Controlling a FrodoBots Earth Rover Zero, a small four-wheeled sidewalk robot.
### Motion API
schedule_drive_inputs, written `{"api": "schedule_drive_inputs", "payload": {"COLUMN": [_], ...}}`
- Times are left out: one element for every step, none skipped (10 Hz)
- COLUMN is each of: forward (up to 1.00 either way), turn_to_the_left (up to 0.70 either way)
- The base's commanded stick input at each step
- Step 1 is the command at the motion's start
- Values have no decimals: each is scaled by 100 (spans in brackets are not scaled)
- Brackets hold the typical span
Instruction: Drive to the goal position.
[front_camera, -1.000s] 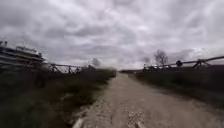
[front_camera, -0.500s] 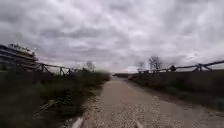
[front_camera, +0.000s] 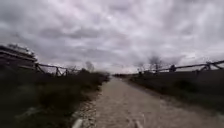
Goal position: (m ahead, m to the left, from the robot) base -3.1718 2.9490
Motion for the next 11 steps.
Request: {"api": "schedule_drive_inputs", "payload": {"forward": [70,70,70,70,70,70,70,70,70,70,70], "turn_to_the_left": [0,0,0,0,-5,-31,-19,-1,0,0,0]}}
